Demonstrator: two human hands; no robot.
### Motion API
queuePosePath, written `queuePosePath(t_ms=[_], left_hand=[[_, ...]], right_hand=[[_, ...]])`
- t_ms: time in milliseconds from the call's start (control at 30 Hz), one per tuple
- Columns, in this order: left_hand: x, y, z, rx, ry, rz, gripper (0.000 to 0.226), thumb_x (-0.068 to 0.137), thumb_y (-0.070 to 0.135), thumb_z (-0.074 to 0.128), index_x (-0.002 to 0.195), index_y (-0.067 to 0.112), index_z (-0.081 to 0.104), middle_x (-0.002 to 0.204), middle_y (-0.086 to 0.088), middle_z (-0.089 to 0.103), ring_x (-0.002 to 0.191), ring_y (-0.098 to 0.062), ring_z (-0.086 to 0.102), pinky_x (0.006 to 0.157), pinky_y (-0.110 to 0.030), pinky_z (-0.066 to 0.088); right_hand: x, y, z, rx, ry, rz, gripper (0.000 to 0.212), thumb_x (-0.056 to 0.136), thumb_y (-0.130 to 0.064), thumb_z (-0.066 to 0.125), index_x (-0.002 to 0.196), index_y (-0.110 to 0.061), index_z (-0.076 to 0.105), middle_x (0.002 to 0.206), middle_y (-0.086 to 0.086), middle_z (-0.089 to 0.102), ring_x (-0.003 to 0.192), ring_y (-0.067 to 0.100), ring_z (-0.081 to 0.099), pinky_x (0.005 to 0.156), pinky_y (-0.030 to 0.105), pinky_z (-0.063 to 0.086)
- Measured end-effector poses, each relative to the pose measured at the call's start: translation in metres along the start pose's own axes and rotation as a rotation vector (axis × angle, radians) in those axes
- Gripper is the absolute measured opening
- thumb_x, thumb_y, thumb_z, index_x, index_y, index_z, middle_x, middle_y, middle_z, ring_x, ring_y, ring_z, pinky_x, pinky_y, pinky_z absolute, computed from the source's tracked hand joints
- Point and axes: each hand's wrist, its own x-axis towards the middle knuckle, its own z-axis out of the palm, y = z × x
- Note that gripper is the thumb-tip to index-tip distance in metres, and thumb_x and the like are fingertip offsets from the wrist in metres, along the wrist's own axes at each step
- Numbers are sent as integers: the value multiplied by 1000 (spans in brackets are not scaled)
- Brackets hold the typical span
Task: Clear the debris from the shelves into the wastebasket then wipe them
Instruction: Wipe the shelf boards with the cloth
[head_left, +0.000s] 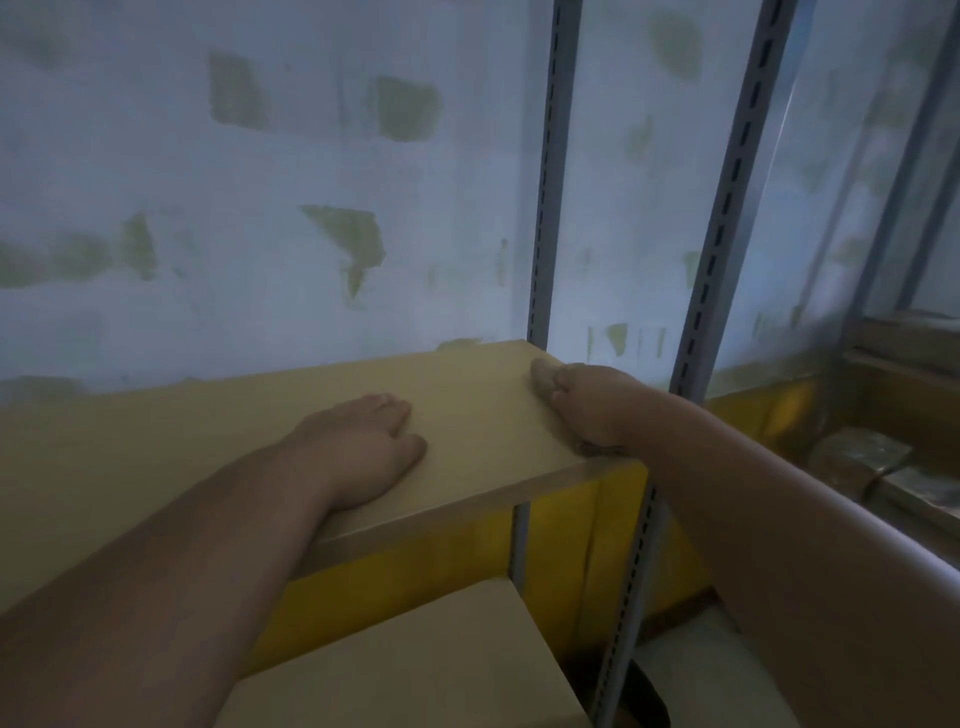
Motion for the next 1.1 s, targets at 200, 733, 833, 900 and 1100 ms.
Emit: queuePosePath(t_ms=[200, 733, 833, 900, 1100], left_hand=[[-3, -9, 0, 5, -6, 5, 64, 101, 54, 28, 158, 27, 14, 166, 6, 7, 151, -14, 9, 120, -34, 14], [-15, -9, 3, -111, 90, 262, 48, 100, 44, 39, 148, 36, 40, 156, 7, 37, 140, -17, 37, 113, -39, 32], [-12, -8, 4, -83, 78, 273, 49, 101, 45, 34, 149, 34, 39, 157, 5, 36, 142, -18, 34, 115, -41, 30], [-14, -6, 4, -65, 79, 277, 49, 102, 45, 31, 149, 32, 39, 157, 2, 36, 141, -21, 36, 114, -43, 31], [-44, 0, 2, -42, 71, 271, 46, 102, 40, 30, 136, 17, 50, 143, -7, 48, 127, -25, 47, 105, -45, 40]], right_hand=[[-32, -10, 14, -82, 98, 184, 43, 82, -10, 65, 115, -17, 39, 86, 5, 52, 69, 17, 55, 61, 33, 57], [-55, -51, -3, 88, 129, 183, 24, 90, -13, 57, 109, -23, 44, 93, 9, 50, 75, 27, 61, 55, 40, 60], [-74, -41, 1, 102, 151, 348, 30, 84, -12, 61, 111, -14, 48, 80, 7, 52, 66, 23, 57, 49, 34, 52], [-86, -40, 5, 36, 156, 361, 60, 67, 2, 72, 112, -21, 39, 81, 7, 53, 64, 22, 56, 48, 35, 50], [-128, -49, 13, -66, 153, 411, 19, 92, -3, 55, 110, -7, 55, 89, 7, 53, 81, 20, 57, 74, 30, 53]])
